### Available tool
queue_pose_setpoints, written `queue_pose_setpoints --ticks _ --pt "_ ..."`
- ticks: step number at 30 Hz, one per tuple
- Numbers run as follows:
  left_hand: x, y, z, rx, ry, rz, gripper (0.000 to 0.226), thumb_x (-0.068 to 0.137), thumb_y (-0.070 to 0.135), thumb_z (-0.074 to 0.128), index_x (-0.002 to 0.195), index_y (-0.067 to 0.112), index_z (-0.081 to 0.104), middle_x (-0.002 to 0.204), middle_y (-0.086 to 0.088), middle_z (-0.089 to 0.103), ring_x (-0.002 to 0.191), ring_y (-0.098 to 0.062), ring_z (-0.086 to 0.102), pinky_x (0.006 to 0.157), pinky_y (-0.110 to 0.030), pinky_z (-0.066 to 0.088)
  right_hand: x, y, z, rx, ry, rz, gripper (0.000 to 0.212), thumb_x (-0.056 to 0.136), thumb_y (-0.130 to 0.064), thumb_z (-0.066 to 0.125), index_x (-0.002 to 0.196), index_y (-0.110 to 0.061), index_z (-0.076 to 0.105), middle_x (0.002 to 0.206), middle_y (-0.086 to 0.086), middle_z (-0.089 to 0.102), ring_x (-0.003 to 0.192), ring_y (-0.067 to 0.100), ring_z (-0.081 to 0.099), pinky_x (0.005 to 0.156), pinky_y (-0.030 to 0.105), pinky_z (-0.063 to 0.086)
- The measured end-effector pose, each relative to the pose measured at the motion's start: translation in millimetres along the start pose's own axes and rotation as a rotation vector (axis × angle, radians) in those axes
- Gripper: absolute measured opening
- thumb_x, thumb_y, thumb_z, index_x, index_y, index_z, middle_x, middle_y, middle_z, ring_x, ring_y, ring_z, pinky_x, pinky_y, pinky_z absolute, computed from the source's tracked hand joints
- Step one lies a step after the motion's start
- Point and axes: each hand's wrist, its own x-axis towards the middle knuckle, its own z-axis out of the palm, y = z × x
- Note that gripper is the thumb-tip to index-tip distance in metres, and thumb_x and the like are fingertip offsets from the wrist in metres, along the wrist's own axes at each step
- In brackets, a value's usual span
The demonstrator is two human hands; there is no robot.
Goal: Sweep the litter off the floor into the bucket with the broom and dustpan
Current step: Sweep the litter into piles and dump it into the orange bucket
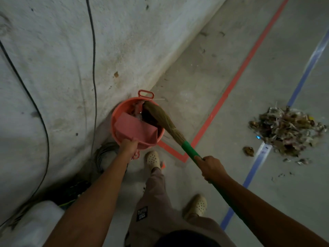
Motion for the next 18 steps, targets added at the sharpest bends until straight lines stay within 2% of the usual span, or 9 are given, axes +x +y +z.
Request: queue_pose_setpoints --ticks 4,8,10,13,16,18 --pt "-59.1 -25.5 23.2 0.020 0.091 0.078 0.047 0.100 0.042 0.046 0.072 0.005 0.055 0.055 -0.013 0.052 0.039 -0.018 0.040 0.042 -0.025 0.033 -23.9 75.3 3.2 0.097 0.007 -0.051 0.047 0.102 -0.052 0.045 0.090 -0.010 0.062 0.076 0.010 0.068 0.056 0.020 0.063 0.052 0.029 0.055" --pt "-108.2 -59.1 52.5 0.046 0.114 0.059 0.043 0.103 0.038 0.046 0.077 0.005 0.054 0.057 -0.011 0.049 0.036 -0.014 0.038 0.034 -0.018 0.028 -40.1 158.0 21.2 0.183 0.003 -0.023 0.047 0.102 -0.052 0.044 0.091 -0.011 0.061 0.076 0.011 0.068 0.055 0.019 0.063 0.049 0.028 0.054" --pt "-122.2 -80.1 67.4 0.064 0.118 0.035 0.042 0.104 0.037 0.046 0.075 0.007 0.053 0.054 -0.007 0.047 0.038 -0.014 0.039 0.035 -0.018 0.030 -42.5 192.6 30.8 0.200 0.013 0.020 0.047 0.102 -0.052 0.045 0.088 -0.011 0.061 0.075 0.011 0.068 0.054 0.020 0.063 0.049 0.029 0.056" --pt "-133.4 -120.8 84.6 0.057 0.091 -0.012 0.042 0.103 0.040 0.046 0.075 0.010 0.051 0.052 -0.005 0.046 0.041 -0.016 0.039 0.043 -0.023 0.031 -48.4 234.8 46.9 0.154 -0.017 0.072 0.047 0.102 -0.052 0.044 0.088 -0.011 0.061 0.074 0.009 0.066 0.055 0.019 0.063 0.047 0.027 0.053" --pt "-134.4 -159.0 94.7 0.073 0.083 -0.050 0.037 0.101 0.038 0.050 0.079 0.008 0.052 0.054 -0.009 0.047 0.039 -0.017 0.039 0.041 -0.023 0.031 -49.3 260.6 65.5 0.100 -0.070 0.110 0.047 0.103 -0.052 0.042 0.090 -0.011 0.061 0.073 0.008 0.065 0.052 0.016 0.061 0.044 0.024 0.047" --pt "-127.8 -184.4 100.3 0.097 0.069 -0.064 0.037 0.102 0.037 0.050 0.078 0.008 0.052 0.054 -0.008 0.048 0.039 -0.017 0.040 0.040 -0.022 0.031 -41.1 273.1 82.4 0.066 -0.106 0.134 0.047 0.103 -0.053 0.042 0.088 -0.013 0.061 0.072 0.006 0.065 0.053 0.015 0.060 0.047 0.026 0.050"
